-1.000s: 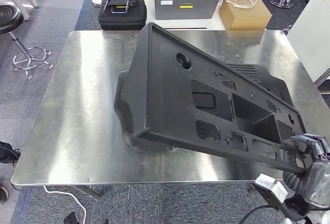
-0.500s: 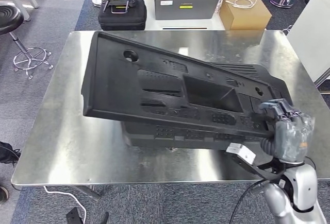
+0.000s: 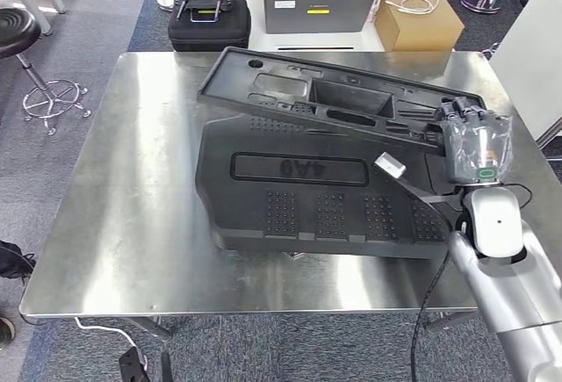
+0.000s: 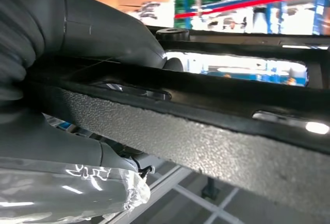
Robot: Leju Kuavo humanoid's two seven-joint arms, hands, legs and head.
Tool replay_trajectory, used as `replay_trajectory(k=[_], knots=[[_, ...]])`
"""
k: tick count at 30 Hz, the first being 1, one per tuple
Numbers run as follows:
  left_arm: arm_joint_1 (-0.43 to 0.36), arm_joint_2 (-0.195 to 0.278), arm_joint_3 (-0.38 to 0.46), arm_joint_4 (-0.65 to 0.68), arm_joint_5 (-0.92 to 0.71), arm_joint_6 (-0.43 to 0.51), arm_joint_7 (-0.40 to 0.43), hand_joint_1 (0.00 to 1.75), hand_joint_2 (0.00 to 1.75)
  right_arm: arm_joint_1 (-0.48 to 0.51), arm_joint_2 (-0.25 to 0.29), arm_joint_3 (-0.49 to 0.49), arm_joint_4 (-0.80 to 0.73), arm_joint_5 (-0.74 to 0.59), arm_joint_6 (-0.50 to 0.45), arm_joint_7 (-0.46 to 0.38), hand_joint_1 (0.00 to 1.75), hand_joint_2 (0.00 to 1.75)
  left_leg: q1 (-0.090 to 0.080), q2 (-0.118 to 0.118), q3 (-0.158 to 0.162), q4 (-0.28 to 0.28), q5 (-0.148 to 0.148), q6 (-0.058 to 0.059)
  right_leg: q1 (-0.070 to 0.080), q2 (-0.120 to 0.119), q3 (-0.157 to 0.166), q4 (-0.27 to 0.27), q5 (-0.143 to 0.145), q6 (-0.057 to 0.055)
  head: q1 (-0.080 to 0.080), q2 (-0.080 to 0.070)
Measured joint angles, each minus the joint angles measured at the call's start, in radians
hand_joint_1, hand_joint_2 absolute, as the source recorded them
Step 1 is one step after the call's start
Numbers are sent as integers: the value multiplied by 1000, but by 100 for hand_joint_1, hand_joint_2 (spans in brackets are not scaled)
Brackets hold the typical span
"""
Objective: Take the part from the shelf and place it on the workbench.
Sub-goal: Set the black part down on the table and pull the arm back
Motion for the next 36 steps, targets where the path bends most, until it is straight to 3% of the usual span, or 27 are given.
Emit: replay_trajectory(k=[13, 28, 29, 33, 36], knots=[[-1, 0, -16, 0, 0, -6, 13, 0, 0, -129, 0, 8, 265, 6, 29, 57, 175, 175, 0, 0, 0, 0, 0, 0, 0, 0, 0, 0, 0, 0, 0, 0], [-1, -1, -31, 0, 0, 10, 20, 0, 0, -57, 18, 83, 399, 48, 59, 128, 175, 175, 0, 0, 0, 0, 0, 0, 0, -1, -1, 0, 0, 0, 0, 0], [-1, -1, -31, 0, 0, 11, 20, 0, 0, -56, 19, 85, 402, 47, 57, 128, 165, 175, 0, 0, 0, 0, 0, 0, 0, -1, -1, 0, 0, 0, 0, 0], [0, -1, -31, 0, 0, 13, 20, 0, 0, -37, 19, 87, 403, 45, 40, 122, 10, 175, 0, 0, 0, 0, 0, 0, 0, -1, 0, 0, 0, 0, 0, 0], [1, -1, -31, 0, 0, 15, 21, 0, 0, -18, 19, 83, 393, 45, 29, 113, 0, 175, 0, 0, 0, 0, 0, 0, 0, -1, -1, 0, 0, 0, 0, 0]])
